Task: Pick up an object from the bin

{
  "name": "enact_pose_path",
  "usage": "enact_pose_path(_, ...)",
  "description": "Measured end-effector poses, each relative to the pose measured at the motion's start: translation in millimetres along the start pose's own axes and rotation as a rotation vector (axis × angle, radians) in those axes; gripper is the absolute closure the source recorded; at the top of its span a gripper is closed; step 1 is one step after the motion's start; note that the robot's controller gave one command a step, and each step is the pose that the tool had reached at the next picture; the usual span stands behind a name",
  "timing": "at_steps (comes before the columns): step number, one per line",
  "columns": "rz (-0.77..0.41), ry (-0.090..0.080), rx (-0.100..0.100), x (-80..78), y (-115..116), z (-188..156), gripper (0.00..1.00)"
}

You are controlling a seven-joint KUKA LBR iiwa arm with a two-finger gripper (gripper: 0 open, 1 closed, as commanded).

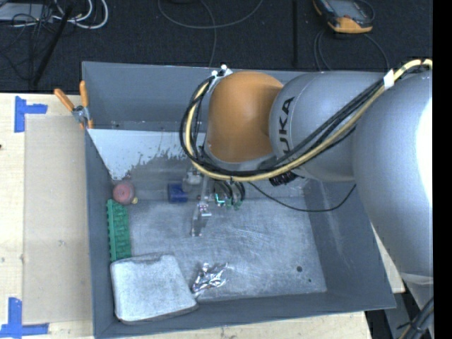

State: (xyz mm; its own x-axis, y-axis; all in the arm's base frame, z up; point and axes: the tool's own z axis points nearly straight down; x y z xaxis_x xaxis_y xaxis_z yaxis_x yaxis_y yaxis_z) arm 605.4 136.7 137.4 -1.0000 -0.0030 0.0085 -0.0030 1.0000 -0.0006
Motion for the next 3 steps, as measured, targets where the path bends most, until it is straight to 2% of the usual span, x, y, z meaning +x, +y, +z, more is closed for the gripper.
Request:
enact_pose_path(1, -0.367, -0.011, 0.0, 56.7, -23, 66, 0.0)
enact_pose_path(2, -0.557, -0.005, 0.003, 125.2, -63, 19, 0.0)
enact_pose_path(3, -0.632, -0.027, 0.005, 124.4, -26, 62, 0.0)
